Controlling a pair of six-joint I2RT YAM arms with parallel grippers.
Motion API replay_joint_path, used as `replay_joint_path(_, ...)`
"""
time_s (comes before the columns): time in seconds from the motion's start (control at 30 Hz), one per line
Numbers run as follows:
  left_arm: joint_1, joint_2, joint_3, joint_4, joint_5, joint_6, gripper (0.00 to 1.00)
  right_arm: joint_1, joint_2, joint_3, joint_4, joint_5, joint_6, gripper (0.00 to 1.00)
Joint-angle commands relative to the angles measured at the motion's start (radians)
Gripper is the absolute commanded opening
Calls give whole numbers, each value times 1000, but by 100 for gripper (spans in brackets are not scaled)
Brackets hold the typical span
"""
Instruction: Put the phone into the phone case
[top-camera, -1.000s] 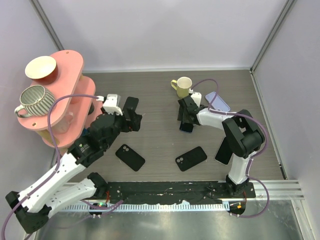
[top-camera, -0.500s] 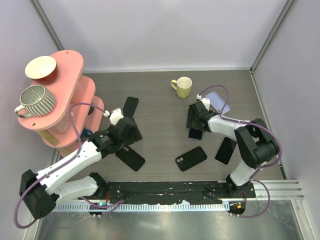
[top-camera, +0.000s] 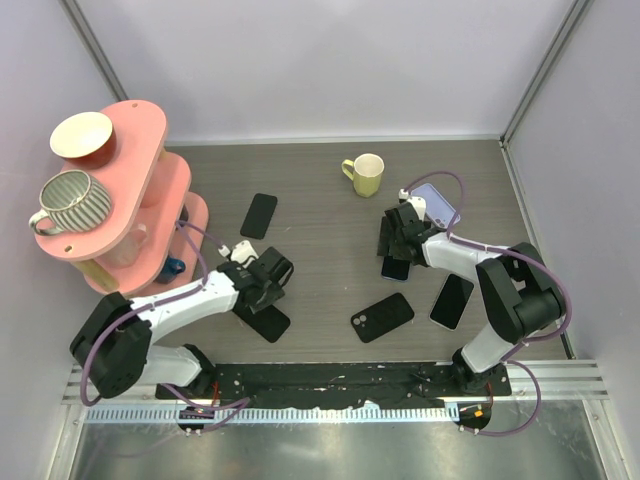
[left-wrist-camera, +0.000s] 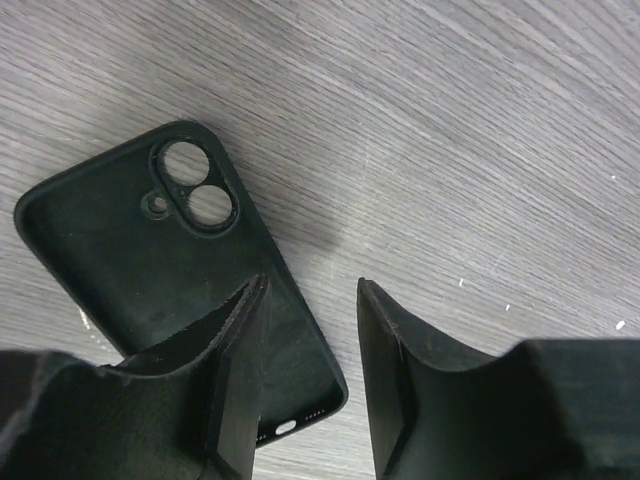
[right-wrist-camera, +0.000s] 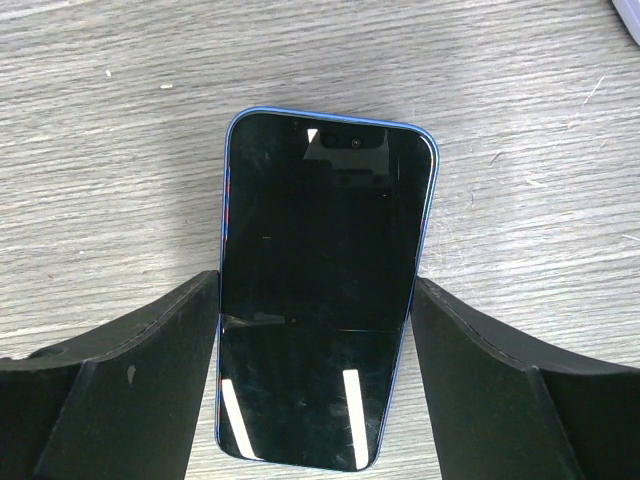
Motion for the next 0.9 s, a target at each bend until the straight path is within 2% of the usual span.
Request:
replay_joint_path(0.0, -5, 52, 3, 62, -14, -43, 42, 0, -47, 3, 70, 2, -13, 70)
replay_joint_path(0.4, -11, 115, -11, 91, -19, -28, 33, -4, -45, 0, 70, 2, -14, 69)
replay_joint_path(0.73, -38, 115, 31, 72, -45, 35, 32, -7, -47, 0, 70, -1, -16, 69)
replay_joint_path(0.83, -61, 117, 43, 108, -49, 101, 27, -9, -48, -2, 70, -2, -14, 69)
replay_joint_path(0.87, -66, 123, 45, 118, -40, 130, 21, -9, -47, -3, 72, -1, -16, 69)
